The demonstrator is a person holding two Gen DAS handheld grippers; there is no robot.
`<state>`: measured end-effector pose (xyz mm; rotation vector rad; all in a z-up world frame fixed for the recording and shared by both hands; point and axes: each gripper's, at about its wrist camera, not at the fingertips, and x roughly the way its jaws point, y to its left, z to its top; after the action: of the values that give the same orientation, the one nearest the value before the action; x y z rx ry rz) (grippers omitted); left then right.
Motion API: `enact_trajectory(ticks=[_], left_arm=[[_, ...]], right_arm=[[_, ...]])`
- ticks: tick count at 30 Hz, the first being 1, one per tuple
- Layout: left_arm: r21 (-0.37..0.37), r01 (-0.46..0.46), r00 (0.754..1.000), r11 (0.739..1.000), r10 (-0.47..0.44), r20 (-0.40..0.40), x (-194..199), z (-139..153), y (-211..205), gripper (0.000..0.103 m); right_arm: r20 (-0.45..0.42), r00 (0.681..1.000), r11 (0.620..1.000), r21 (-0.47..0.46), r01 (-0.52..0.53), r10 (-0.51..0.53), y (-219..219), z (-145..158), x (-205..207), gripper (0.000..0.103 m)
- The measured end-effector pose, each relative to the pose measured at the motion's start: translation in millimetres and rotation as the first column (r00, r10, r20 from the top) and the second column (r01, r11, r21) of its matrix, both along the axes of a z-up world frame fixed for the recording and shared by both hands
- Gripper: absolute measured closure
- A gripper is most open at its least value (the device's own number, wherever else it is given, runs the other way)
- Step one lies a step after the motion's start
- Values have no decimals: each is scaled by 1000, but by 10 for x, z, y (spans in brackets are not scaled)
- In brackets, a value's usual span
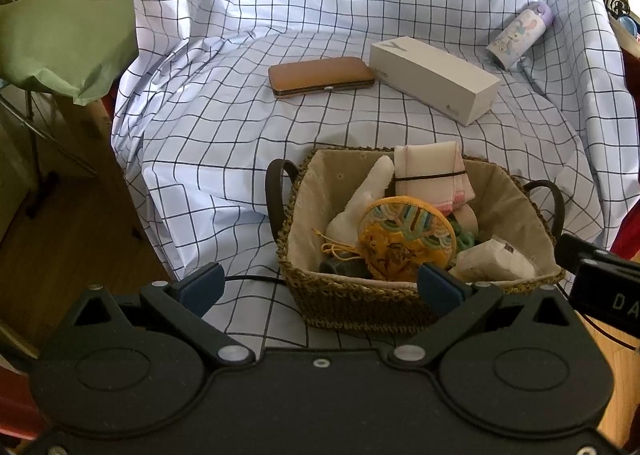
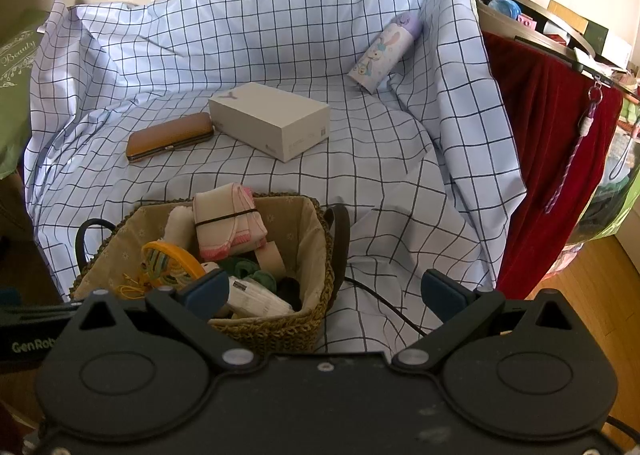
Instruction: Organize soft objects
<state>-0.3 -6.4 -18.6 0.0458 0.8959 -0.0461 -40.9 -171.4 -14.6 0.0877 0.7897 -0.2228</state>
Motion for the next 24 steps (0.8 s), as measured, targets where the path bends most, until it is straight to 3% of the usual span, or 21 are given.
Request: enact_trajectory(ticks=[24], left_arm=[[4,2,1000,1000,-2,-3,10,-12,1,4]], right_arm=[[-4,1000,1000,4,2,-2,-9,1,3,0]])
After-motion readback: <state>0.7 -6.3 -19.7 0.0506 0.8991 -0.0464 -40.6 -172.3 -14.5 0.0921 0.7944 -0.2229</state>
